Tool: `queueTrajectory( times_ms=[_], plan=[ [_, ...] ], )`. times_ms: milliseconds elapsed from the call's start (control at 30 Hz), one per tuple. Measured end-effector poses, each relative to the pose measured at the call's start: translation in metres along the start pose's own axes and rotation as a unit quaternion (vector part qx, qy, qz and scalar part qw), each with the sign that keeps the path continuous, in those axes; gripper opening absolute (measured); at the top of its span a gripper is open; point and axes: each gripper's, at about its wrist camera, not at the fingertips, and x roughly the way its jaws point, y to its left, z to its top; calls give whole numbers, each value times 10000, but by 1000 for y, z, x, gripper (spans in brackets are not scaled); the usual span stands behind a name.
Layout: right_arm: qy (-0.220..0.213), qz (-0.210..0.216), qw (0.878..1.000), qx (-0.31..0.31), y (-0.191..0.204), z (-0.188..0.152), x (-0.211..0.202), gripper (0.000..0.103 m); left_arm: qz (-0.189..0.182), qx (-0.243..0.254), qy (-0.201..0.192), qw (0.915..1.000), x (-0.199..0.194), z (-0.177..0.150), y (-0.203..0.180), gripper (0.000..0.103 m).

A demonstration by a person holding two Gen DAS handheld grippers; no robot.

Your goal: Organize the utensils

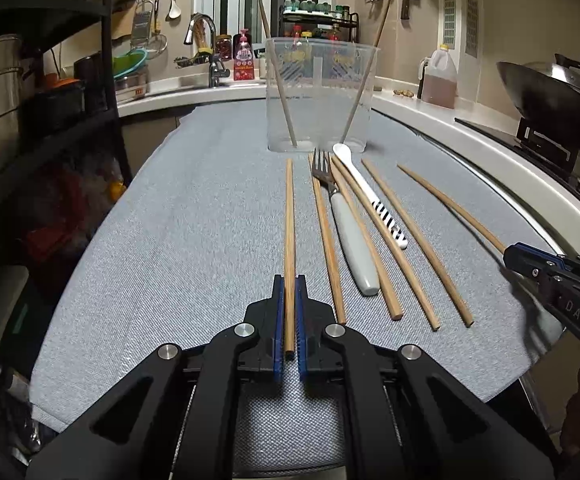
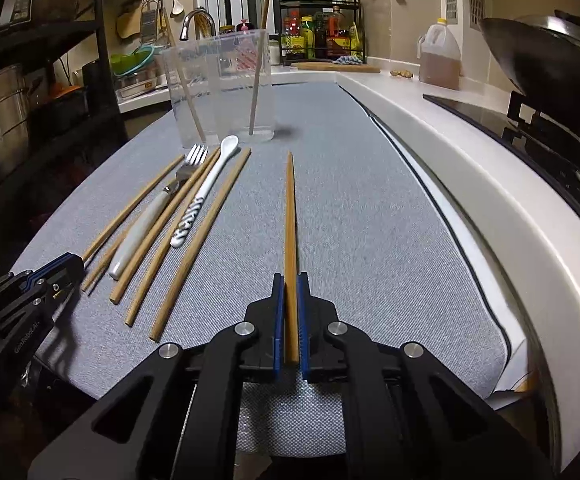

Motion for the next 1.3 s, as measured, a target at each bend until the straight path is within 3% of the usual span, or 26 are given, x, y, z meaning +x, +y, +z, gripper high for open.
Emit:
queueTrajectory(
  times_ms=[600,933,1300],
  plan=[
    [-656,61,9975,-238,5,57,-60,6,-77,-12,-925,9957,-52,42,5,5],
    [-811,270,9955,-399,15,94,-78,6,-174,-35,-1050,9943,-67,82,11,5],
    [-652,387,9960,-466,25,140,-79,6,-286,-61,-970,9949,-72,137,20,5]
  ],
)
